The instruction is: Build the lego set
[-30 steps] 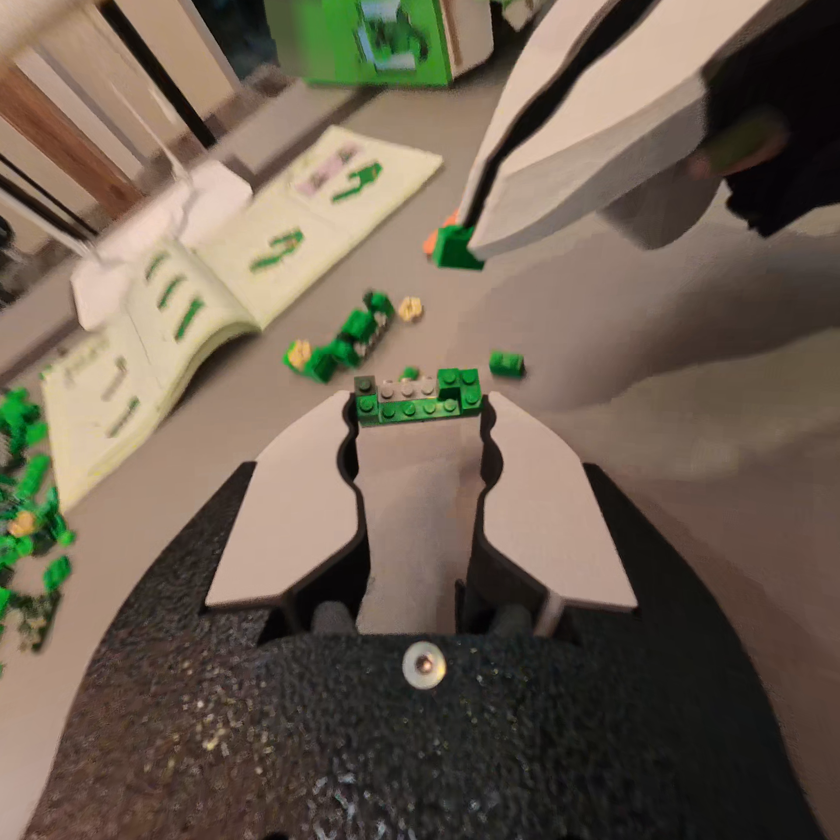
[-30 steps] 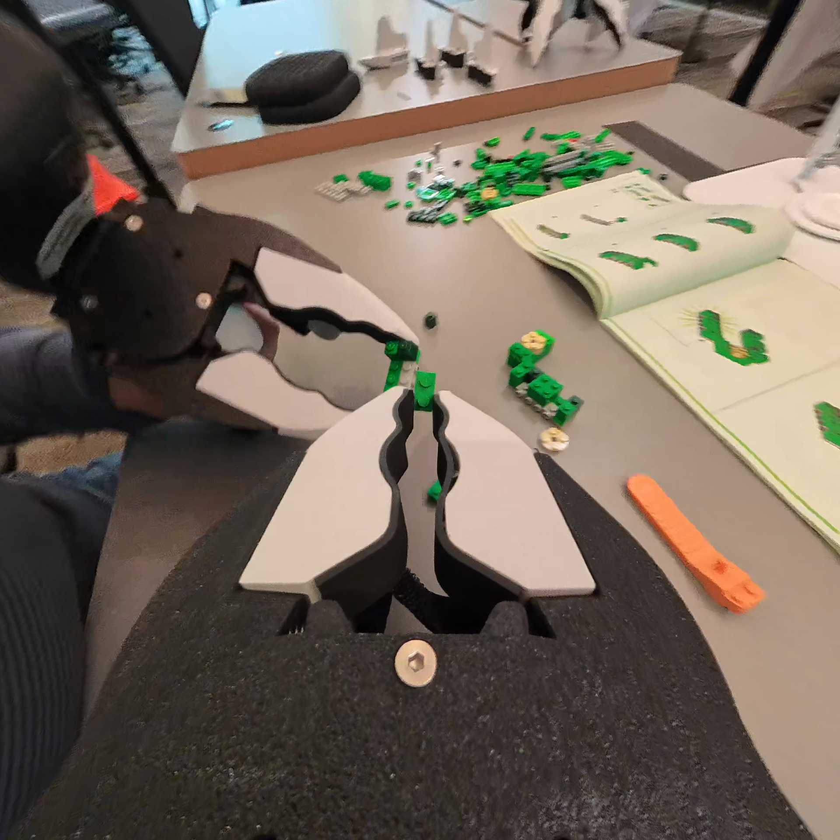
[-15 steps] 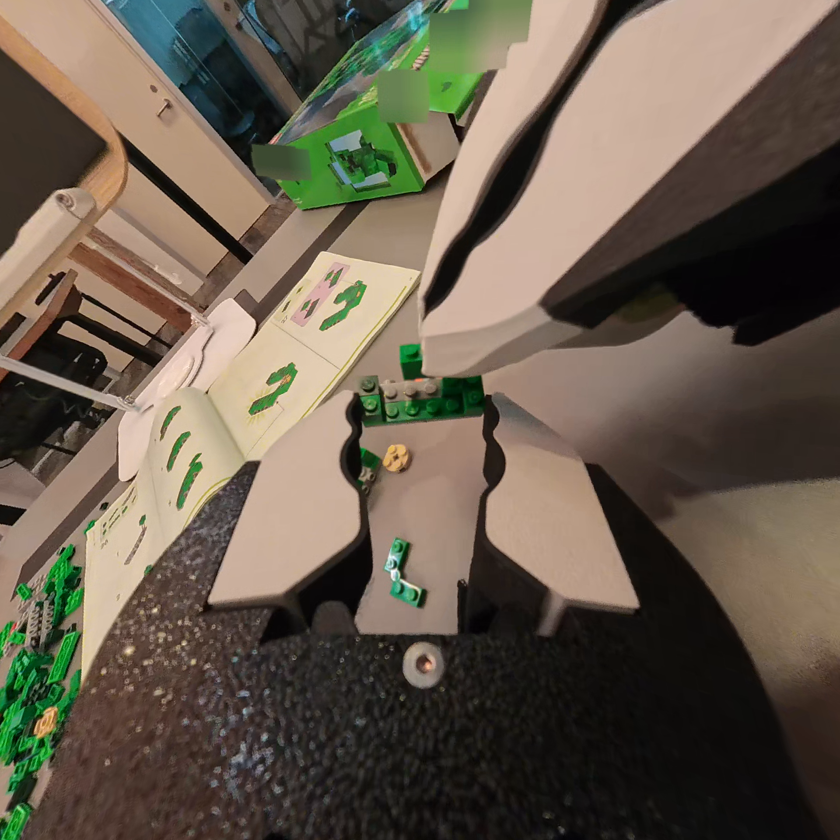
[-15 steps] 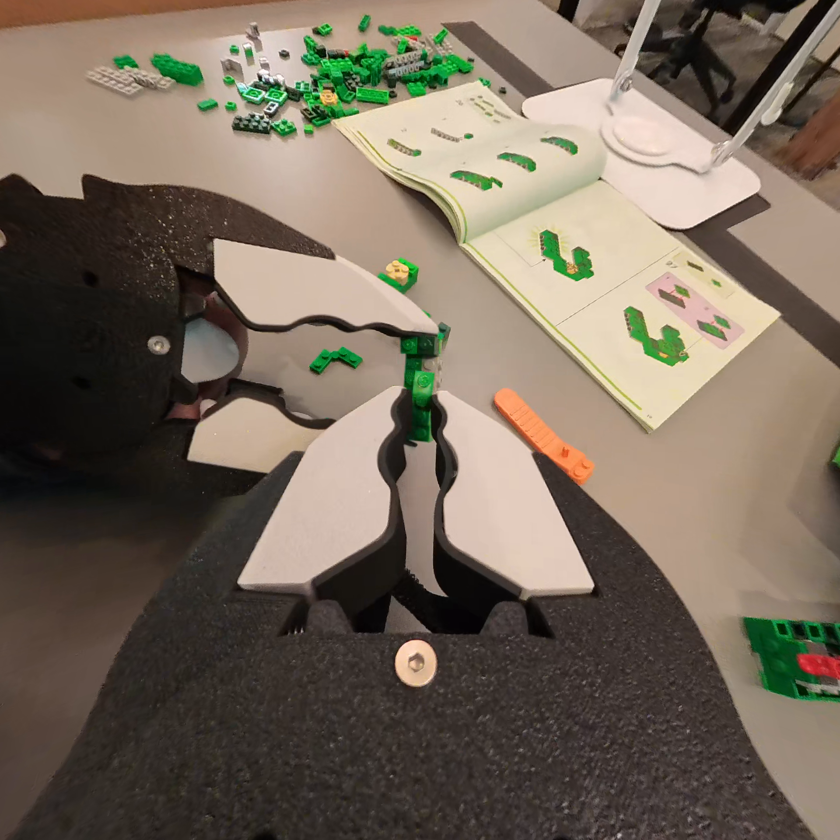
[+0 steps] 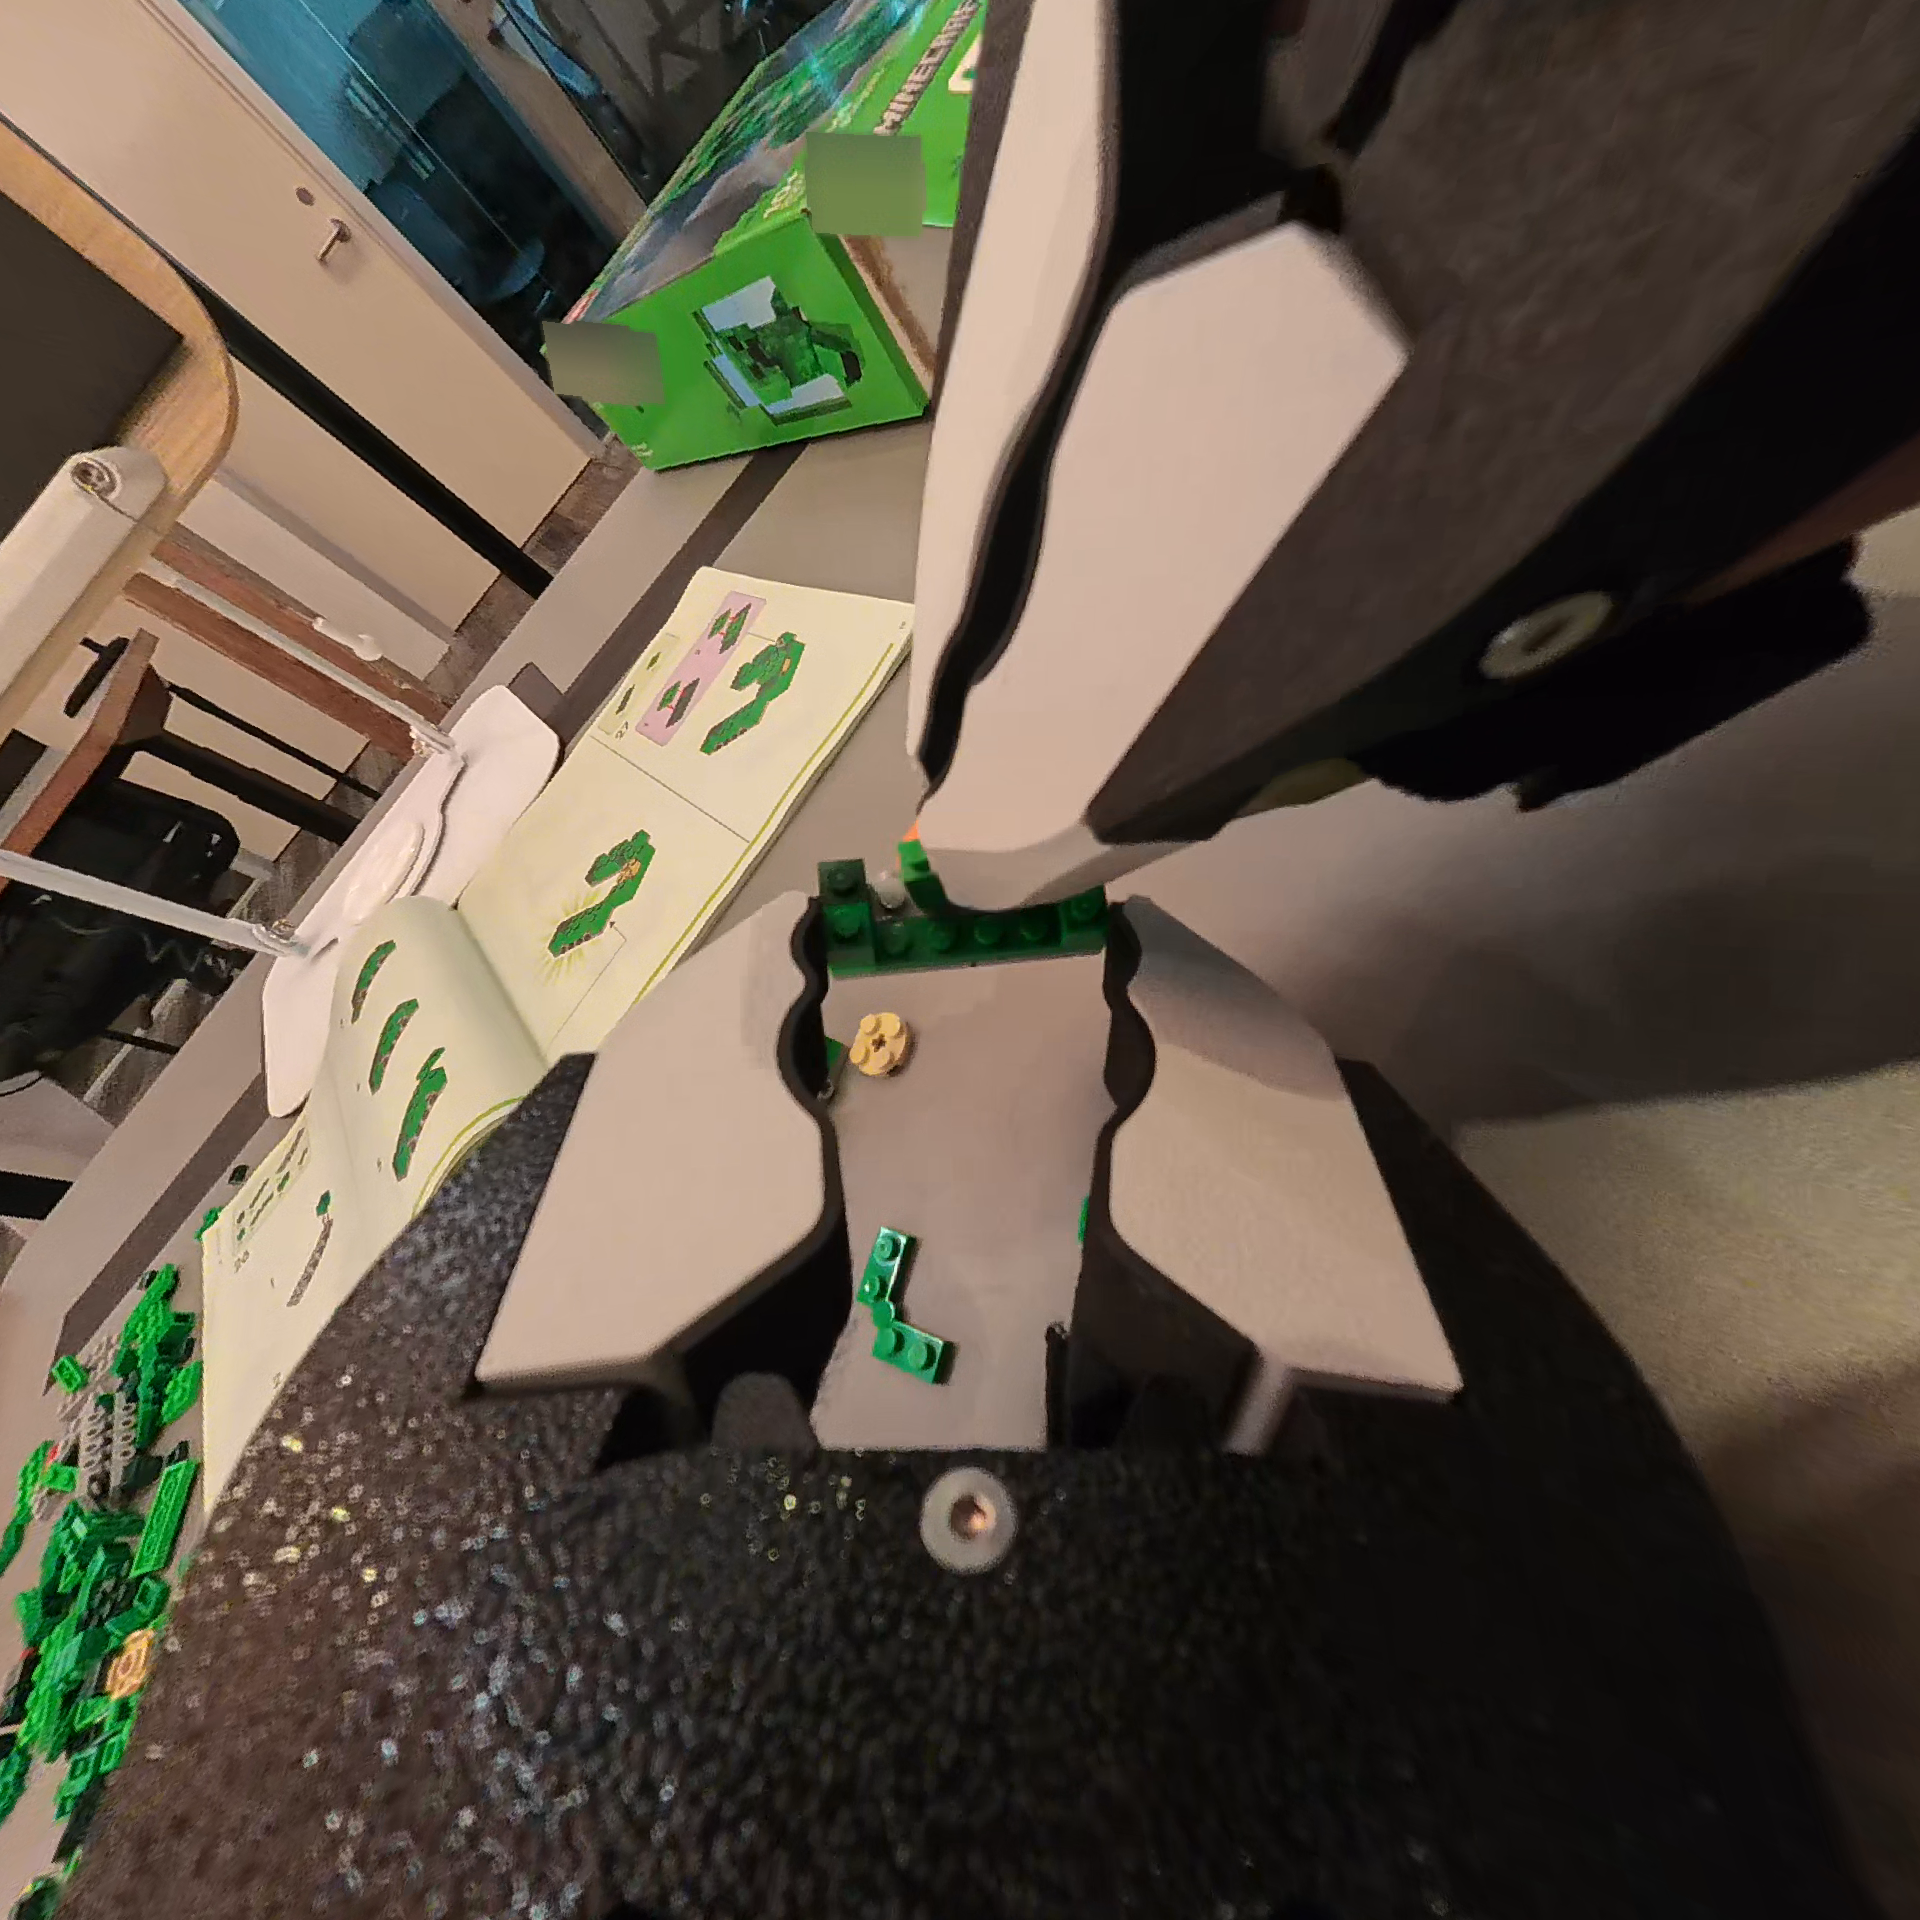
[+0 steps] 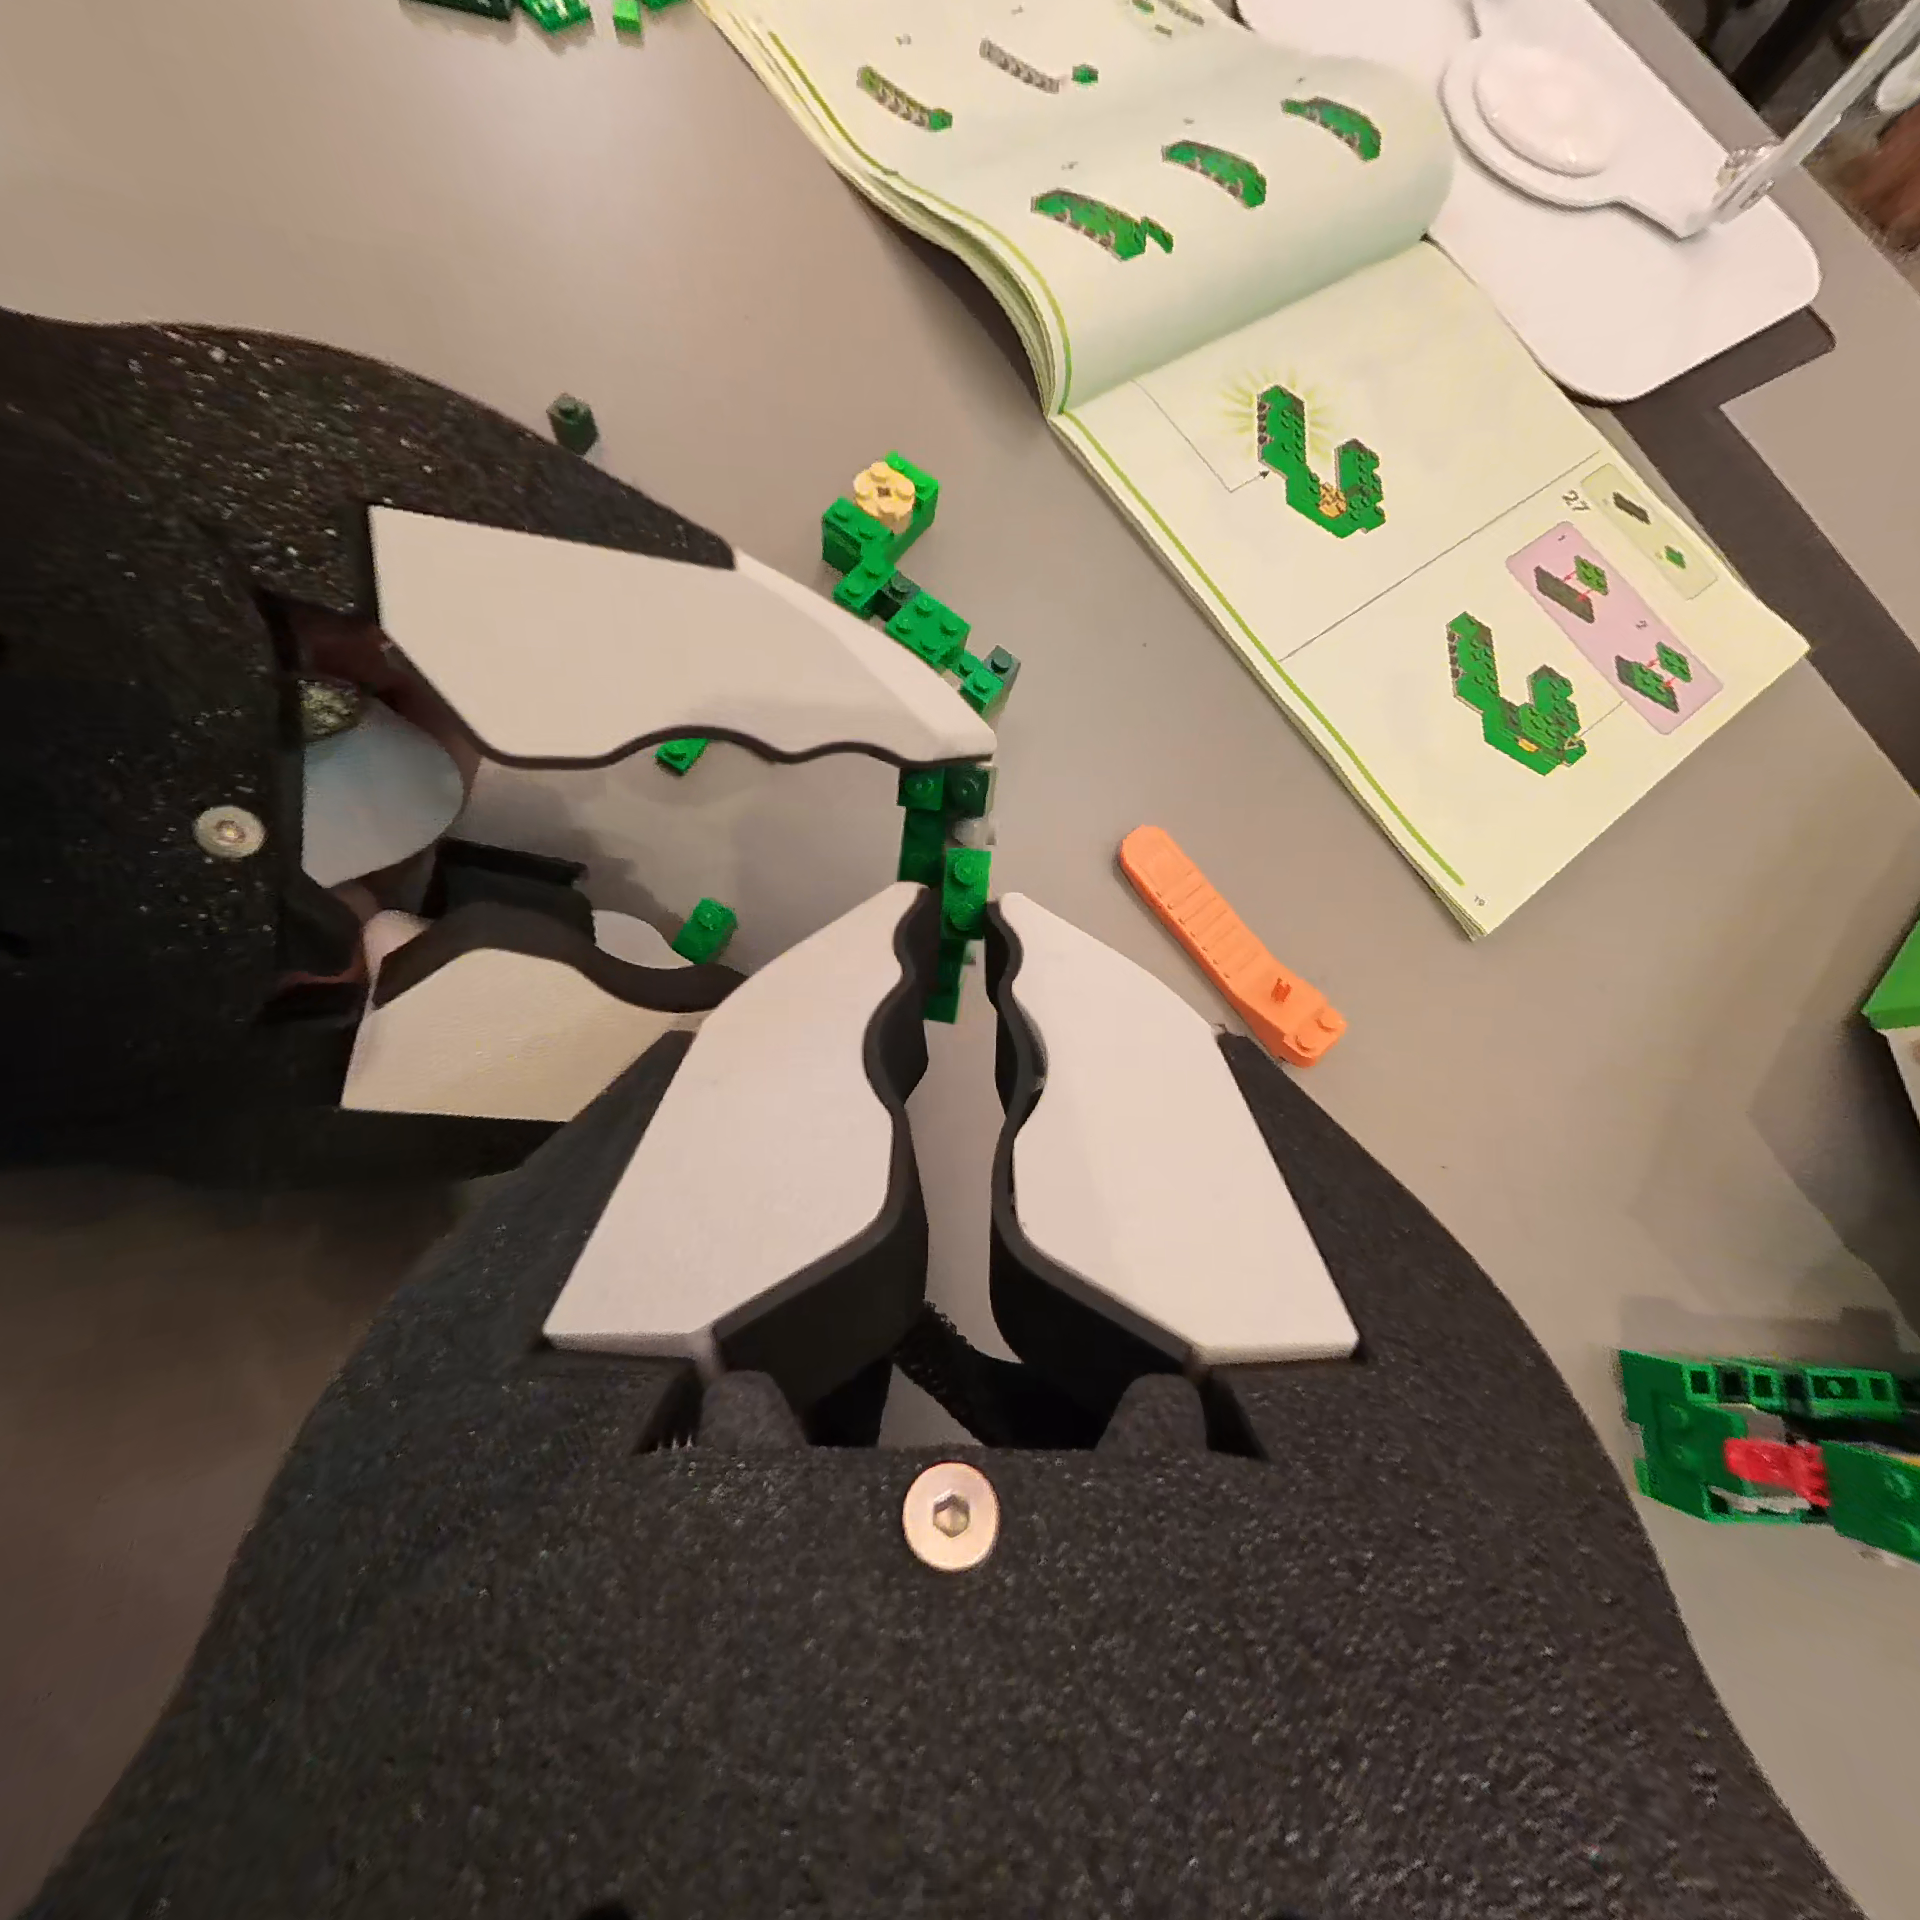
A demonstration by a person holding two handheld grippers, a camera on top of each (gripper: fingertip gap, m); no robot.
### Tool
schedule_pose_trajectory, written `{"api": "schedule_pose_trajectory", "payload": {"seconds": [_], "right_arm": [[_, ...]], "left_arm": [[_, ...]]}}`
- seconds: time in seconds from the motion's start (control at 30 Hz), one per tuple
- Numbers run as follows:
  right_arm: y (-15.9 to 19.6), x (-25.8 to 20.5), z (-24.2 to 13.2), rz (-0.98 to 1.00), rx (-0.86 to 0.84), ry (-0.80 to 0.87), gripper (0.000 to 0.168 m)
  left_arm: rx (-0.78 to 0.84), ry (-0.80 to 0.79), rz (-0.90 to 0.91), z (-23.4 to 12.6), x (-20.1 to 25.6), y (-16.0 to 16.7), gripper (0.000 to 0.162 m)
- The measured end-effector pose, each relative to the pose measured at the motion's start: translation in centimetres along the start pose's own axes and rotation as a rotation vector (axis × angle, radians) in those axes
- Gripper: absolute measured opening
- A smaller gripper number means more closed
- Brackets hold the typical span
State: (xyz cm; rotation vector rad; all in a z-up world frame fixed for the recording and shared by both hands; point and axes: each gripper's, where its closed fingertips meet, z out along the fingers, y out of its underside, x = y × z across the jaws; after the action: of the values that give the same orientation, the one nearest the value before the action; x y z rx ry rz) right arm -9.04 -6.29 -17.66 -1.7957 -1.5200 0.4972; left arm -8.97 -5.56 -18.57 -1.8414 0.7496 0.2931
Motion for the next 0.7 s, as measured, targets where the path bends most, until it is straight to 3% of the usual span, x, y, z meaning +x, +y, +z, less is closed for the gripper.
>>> {"api": "schedule_pose_trajectory", "payload": {"seconds": [0.7], "right_arm": [[1.4,-0.5,0.2,0.016,-0.148,-0.077,0.014]], "left_arm": [[-0.003,0.020,-0.006,0.0,0.1,0.2,0.051]]}}
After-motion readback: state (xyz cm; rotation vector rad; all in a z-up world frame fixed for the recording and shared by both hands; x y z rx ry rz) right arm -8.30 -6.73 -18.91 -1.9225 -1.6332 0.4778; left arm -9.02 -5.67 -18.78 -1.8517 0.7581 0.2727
